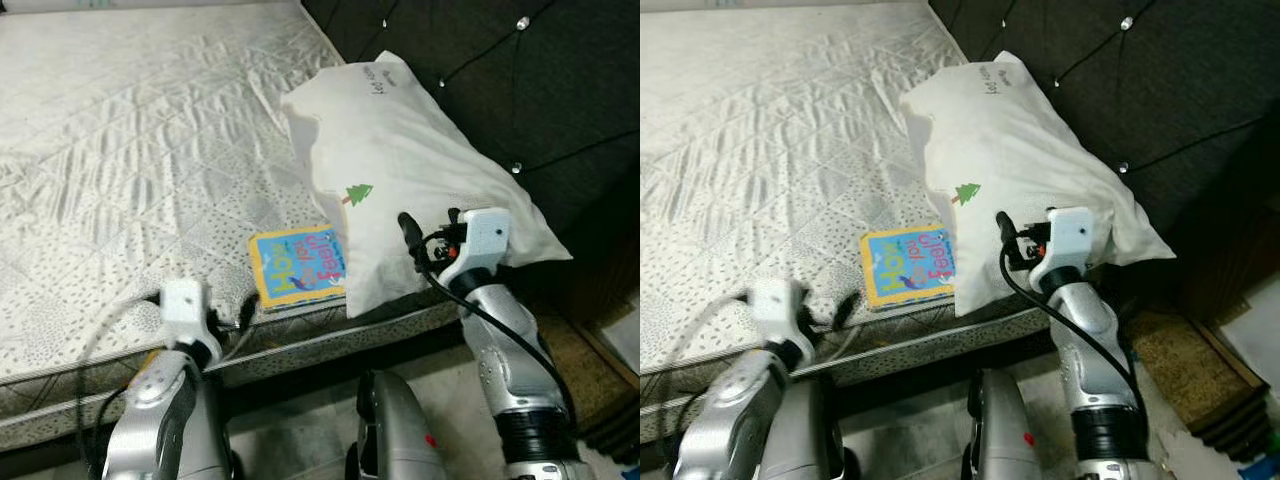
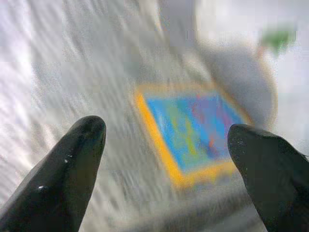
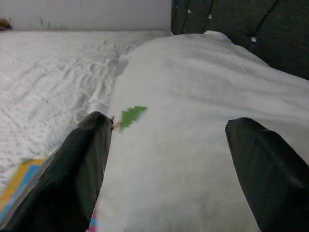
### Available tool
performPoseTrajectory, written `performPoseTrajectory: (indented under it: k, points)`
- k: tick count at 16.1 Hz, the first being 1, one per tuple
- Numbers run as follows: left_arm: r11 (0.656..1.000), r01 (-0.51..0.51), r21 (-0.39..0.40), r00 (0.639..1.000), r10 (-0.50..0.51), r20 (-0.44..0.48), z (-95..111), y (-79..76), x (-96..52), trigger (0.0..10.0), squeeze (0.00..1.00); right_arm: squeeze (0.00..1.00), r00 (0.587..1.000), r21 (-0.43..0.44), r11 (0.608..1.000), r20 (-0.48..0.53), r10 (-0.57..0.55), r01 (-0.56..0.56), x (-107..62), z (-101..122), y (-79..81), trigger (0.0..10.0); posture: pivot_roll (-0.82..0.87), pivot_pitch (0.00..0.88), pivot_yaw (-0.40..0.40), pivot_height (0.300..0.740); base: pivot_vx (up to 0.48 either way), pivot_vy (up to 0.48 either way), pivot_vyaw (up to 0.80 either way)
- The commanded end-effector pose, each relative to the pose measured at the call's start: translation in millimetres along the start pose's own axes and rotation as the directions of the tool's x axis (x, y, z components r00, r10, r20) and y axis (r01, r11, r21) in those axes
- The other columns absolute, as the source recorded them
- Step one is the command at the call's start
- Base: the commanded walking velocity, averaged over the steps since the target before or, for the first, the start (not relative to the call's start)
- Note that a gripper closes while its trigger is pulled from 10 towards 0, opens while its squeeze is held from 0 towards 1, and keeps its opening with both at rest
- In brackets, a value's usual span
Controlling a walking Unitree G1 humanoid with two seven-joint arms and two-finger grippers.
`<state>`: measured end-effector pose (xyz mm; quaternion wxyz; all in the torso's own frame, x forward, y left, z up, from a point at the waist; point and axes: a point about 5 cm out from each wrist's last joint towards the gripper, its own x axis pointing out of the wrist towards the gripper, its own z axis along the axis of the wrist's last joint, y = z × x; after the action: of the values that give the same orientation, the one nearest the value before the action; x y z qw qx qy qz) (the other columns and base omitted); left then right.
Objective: Clean up the room
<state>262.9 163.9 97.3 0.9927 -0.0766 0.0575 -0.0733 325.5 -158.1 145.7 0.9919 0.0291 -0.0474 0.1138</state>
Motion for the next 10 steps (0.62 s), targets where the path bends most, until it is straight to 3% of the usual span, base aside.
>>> performPoseTrajectory:
  k: [1,4,6,10]
  points:
    - [0.995,-0.095,0.031,0.991,0.091,0.100,17,7.4,-6.6,10.0,0.00,0.00,1.000,0.033,0.999,0.021,0.006,-0.006,3.6,2,2.8,10.0,-0.01,0.028,-0.052,0.560,0.000,0.000,0.00]
    - [0.965,-0.251,0.072,0.948,0.229,0.222,33,18.6,-14.4,10.0,0.00,0.00,1.000,0.117,0.993,0.021,-0.006,0.004,9.0,-2,12.5,10.0,0.02,0.000,-0.041,0.560,0.000,0.000,0.00]
    - [0.967,-0.241,0.088,0.941,0.211,0.265,41,13.4,-10.9,10.0,0.00,0.00,0.998,0.193,0.981,0.063,-0.014,0.002,13.2,2,18.1,10.0,0.03,0.000,-0.028,0.570,0.000,0.000,0.00]
    - [0.969,-0.228,0.099,0.946,0.196,0.259,41,13.0,-9.0,10.0,0.00,0.00,0.996,0.214,0.977,0.079,-0.030,0.013,17.3,1,19.3,10.0,0.03,0.000,0.015,0.613,0.000,0.000,0.00]
